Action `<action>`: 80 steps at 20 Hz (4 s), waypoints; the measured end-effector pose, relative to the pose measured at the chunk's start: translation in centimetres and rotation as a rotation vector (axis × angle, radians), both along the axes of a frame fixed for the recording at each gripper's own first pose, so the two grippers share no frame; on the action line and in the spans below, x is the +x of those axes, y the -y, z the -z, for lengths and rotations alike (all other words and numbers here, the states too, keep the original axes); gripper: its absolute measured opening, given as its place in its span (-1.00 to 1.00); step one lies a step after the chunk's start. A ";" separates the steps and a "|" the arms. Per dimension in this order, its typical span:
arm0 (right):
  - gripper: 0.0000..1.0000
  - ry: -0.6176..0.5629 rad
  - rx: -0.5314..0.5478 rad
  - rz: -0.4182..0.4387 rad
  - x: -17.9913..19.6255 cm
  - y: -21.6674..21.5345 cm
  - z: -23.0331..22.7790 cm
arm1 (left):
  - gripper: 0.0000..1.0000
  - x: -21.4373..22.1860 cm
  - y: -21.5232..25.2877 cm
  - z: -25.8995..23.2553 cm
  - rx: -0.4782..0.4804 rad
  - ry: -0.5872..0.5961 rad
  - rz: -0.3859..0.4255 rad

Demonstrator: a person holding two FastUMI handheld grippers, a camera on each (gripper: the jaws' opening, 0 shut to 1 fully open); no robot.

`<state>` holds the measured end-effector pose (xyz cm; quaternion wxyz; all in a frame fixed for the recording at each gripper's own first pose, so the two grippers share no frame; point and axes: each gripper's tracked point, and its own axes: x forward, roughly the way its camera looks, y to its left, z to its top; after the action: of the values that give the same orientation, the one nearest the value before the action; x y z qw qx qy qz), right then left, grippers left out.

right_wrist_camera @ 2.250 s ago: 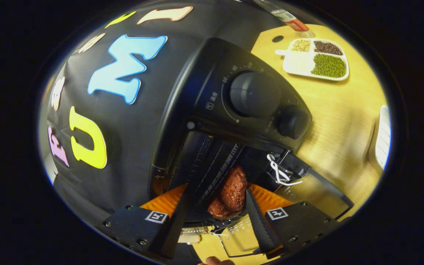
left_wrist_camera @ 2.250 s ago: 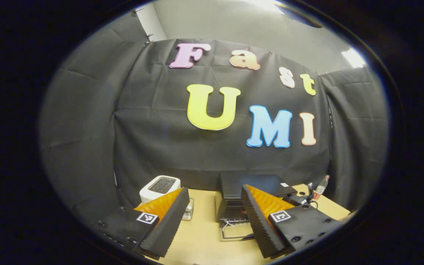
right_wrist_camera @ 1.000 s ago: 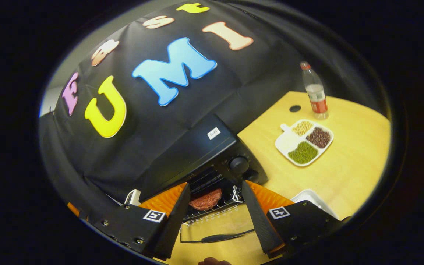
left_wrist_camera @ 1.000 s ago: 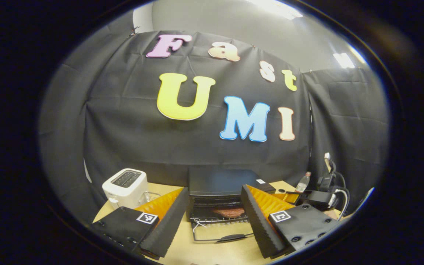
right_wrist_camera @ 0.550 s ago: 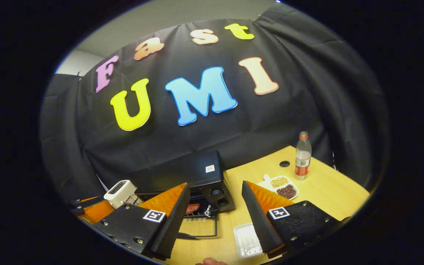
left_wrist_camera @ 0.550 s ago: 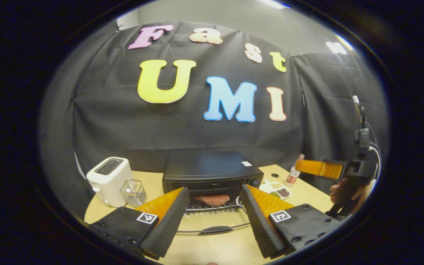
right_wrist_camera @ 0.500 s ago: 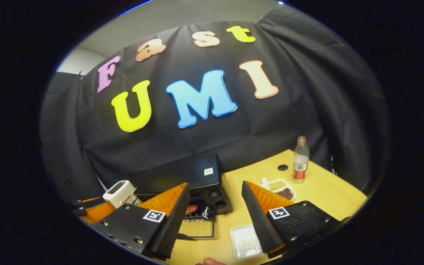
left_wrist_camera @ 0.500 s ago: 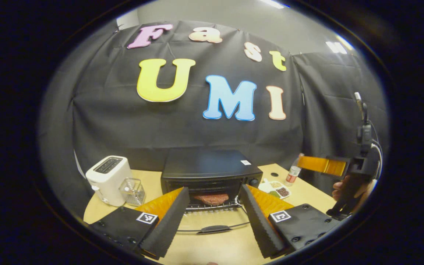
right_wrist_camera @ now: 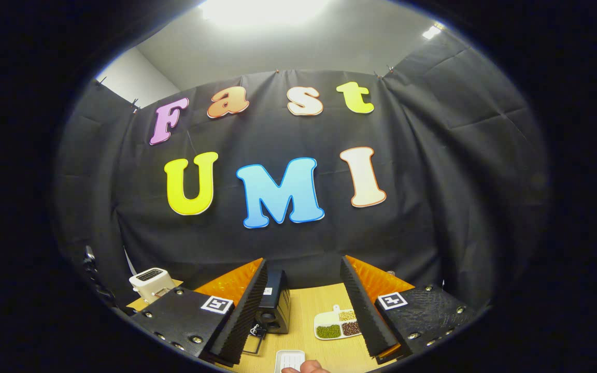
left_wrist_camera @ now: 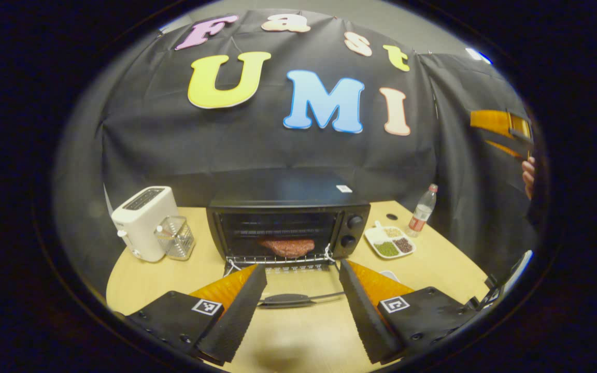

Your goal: Open the electric oven with the left hand, put the food in, and close the electric oven.

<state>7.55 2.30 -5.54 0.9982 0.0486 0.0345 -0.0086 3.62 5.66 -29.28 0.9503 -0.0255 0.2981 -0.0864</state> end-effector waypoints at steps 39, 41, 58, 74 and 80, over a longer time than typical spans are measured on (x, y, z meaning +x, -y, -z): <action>0.73 -0.001 -0.095 0.025 -0.4 5.0 -0.2 | 0.91 0.2 -1.2 19.6 0.099 -0.567 -0.035; 0.72 -0.001 -0.090 0.016 -0.3 4.6 -0.2 | 0.91 0.1 -1.1 18.8 0.087 -0.556 -0.036; 0.73 0.037 -0.076 -0.012 -0.6 2.6 -1.7 | 0.91 1.3 -1.5 12.7 0.067 -0.402 -0.044; 0.73 0.021 -0.076 0.022 -2.1 4.2 -1.0 | 0.91 8.2 -0.8 5.6 0.038 -0.206 -0.075; 0.73 0.022 -0.062 -0.015 -1.4 3.6 -1.2 | 0.91 9.4 -0.4 -3.3 -0.070 0.040 -0.142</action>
<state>6.13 -1.34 -4.32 0.9996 0.0173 0.0235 -0.0016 13.00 6.02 -25.94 0.9583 -0.0780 0.2732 -0.0298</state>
